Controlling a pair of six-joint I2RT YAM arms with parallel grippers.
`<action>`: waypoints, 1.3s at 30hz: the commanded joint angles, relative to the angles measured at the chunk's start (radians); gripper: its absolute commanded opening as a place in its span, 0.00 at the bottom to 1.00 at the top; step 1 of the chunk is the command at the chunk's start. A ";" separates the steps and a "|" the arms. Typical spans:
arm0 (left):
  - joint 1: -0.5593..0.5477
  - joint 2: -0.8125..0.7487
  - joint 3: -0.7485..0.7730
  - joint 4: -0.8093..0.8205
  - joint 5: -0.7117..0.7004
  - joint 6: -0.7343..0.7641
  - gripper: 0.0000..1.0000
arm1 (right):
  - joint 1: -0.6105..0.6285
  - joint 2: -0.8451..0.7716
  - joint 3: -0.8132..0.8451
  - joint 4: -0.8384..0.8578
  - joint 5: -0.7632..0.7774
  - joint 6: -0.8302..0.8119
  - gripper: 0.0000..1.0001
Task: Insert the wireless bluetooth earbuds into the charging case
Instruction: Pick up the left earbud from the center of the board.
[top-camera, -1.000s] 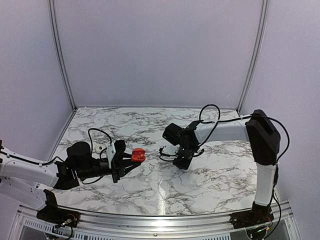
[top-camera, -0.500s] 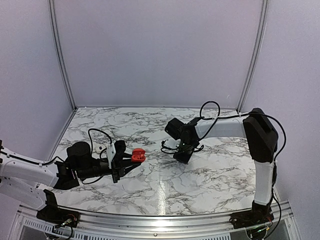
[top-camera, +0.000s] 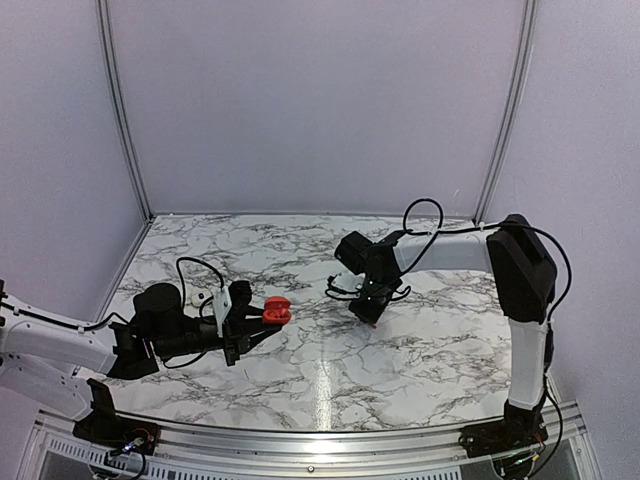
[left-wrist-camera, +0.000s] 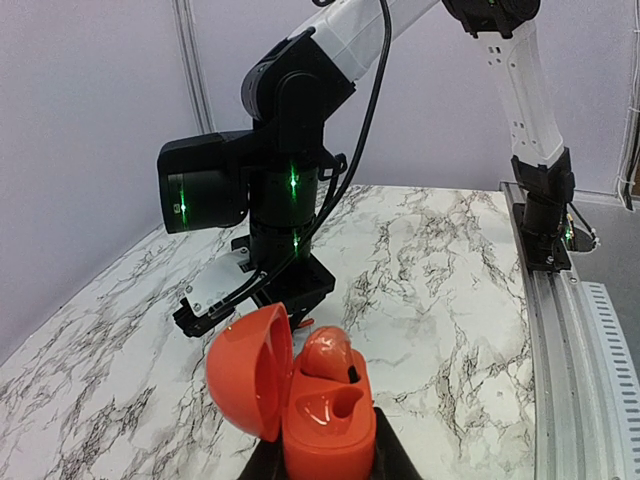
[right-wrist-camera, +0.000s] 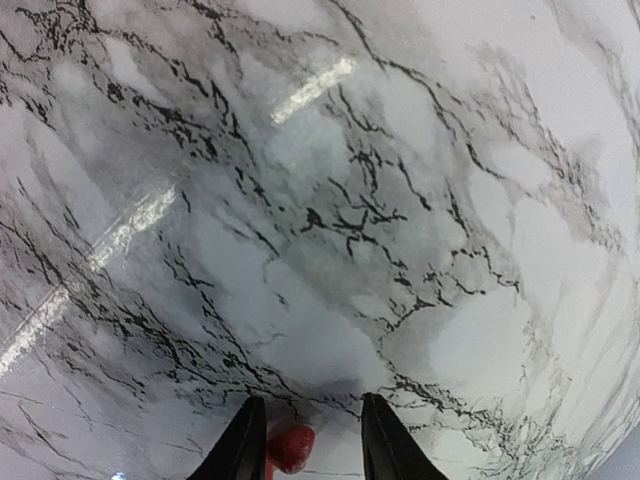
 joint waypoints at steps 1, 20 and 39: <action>0.004 -0.009 -0.004 0.040 -0.002 0.006 0.00 | -0.007 0.026 0.022 -0.067 -0.042 0.030 0.33; 0.004 -0.011 -0.004 0.040 -0.001 0.004 0.00 | -0.027 0.035 0.002 -0.102 -0.073 0.044 0.24; 0.004 -0.012 -0.001 0.040 0.002 0.005 0.00 | -0.030 0.015 -0.032 -0.114 -0.092 0.062 0.23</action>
